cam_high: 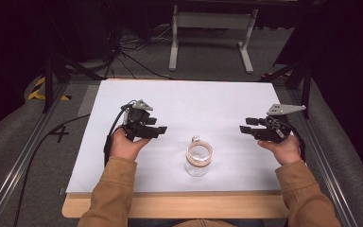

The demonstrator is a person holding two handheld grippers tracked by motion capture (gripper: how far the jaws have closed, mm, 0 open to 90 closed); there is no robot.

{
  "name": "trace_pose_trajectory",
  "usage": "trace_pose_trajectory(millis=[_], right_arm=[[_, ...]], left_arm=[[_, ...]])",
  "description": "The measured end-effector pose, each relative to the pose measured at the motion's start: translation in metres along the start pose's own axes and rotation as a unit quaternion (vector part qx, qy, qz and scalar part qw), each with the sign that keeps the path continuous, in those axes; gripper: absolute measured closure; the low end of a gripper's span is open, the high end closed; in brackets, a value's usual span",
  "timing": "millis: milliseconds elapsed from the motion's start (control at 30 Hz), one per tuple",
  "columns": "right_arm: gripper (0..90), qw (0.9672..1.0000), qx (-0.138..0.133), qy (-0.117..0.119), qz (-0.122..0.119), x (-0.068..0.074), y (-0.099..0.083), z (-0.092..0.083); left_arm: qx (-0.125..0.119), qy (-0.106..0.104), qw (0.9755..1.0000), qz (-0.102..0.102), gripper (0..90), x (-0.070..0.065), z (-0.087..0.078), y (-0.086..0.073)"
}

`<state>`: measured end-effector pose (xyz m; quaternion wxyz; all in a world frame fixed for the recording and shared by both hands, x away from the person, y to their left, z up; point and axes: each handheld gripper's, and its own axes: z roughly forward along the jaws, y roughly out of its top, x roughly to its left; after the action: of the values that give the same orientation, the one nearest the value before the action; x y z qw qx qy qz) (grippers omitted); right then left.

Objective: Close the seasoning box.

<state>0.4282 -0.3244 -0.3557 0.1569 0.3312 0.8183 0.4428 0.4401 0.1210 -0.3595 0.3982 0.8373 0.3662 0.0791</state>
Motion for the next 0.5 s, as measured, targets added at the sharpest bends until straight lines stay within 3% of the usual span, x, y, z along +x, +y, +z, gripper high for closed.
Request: trace_pose_trajectory(millis=[167, 233, 267, 367, 500], right_arm=[[49.5, 0.9993, 0.030, -0.013, 0.019, -0.018, -0.018, 0.012], [49.6, 0.9982, 0.047, -0.015, 0.035, -0.025, -0.024, 0.017], [49.6, 0.9982, 0.047, -0.015, 0.035, -0.025, -0.024, 0.017], [50.1, 0.9980, 0.049, -0.021, 0.034, -0.032, -0.034, 0.023], [49.0, 0.9958, 0.076, -0.029, 0.042, -0.039, -0.045, 0.032]], left_arm=[[0.020, 0.005, 0.9997, -0.013, 43.4, 0.011, 0.012, -0.008], [0.027, 0.013, 0.9995, -0.006, 43.7, 0.014, 0.014, -0.010], [0.032, 0.015, 0.9993, -0.014, 43.7, 0.015, 0.017, -0.013], [0.054, 0.043, 0.9976, 0.001, 44.1, 0.016, 0.026, -0.015], [0.072, 0.047, 0.9961, 0.022, 44.2, 0.015, 0.035, -0.016]])
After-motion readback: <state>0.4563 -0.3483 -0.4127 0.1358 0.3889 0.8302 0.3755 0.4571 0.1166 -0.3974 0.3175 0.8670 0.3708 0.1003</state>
